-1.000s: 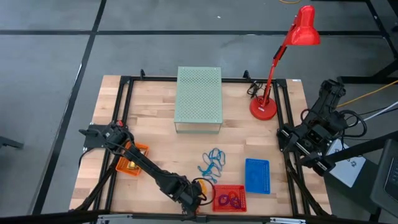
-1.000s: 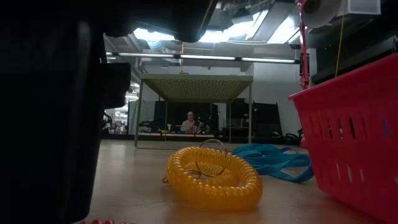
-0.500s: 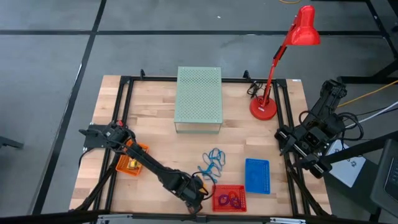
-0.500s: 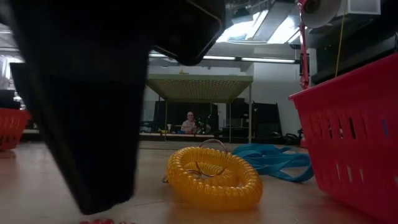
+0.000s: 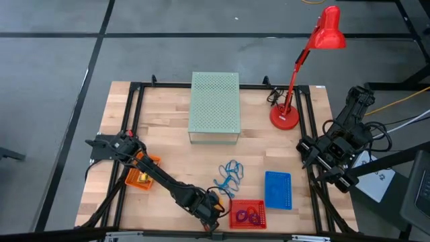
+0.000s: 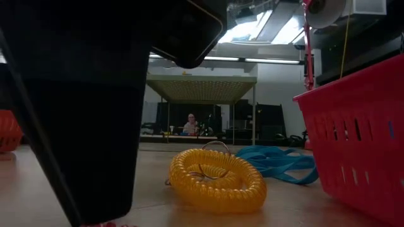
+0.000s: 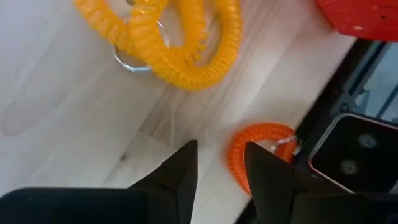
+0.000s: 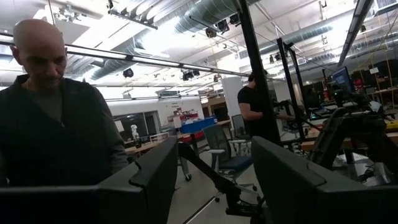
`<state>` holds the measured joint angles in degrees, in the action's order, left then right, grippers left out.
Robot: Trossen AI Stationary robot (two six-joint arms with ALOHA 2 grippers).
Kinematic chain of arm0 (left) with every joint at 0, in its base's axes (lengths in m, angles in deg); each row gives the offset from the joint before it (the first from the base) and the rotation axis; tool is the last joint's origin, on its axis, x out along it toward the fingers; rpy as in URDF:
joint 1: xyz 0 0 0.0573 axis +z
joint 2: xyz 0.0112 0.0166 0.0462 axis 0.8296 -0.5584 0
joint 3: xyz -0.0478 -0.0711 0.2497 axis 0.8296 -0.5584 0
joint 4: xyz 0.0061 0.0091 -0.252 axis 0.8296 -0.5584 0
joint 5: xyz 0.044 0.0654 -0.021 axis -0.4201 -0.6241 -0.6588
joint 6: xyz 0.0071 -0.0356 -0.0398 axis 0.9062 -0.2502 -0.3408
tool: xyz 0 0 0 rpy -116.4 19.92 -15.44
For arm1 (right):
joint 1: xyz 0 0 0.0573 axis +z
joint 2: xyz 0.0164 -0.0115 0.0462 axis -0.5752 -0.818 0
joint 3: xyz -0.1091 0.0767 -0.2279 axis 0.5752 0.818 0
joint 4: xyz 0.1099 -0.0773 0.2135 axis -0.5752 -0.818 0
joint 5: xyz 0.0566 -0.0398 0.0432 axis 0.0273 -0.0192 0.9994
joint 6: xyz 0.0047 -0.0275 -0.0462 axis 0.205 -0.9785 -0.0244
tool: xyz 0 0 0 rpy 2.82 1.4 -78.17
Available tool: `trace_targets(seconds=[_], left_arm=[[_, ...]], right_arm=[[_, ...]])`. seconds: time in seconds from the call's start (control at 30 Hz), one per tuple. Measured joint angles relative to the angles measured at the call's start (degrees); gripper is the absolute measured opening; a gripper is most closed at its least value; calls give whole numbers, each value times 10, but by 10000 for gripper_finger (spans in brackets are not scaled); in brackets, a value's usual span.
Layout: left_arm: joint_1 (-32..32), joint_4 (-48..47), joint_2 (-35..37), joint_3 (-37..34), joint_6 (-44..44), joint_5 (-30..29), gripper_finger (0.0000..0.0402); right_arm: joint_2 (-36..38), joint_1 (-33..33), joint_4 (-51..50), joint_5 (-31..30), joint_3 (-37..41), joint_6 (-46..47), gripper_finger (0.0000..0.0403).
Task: Pick & Place Office Desk Supplies
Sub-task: Put the red coil keychain into the red bin
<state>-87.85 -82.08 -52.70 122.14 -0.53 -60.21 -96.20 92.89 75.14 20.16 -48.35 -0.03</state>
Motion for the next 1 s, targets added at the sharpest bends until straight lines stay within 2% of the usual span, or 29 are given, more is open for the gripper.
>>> trace_targets(seconds=[0.13,0.33,0.43,0.63,0.73,0.83,1.0], left_arm=[[-1,3,-2,0,-1,-2,129],[-13,64,-11,3,-26,26,129],[-23,46,-26,17,-17,23,129],[-26,-25,-74,41,-4,66,129],[-25,-36,-92,41,10,65,127],[-23,-44,-106,42,36,68,104],[-13,-45,-116,41,78,100,26]], right_arm=[[0,0,0,0,0,0,206],[0,0,2,0,0,0,206],[0,0,1,0,0,6,206],[-1,0,-1,0,0,10,206],[-3,0,0,-1,0,11,206],[-6,0,0,-1,0,16,206],[-7,0,2,-1,0,33,206]])
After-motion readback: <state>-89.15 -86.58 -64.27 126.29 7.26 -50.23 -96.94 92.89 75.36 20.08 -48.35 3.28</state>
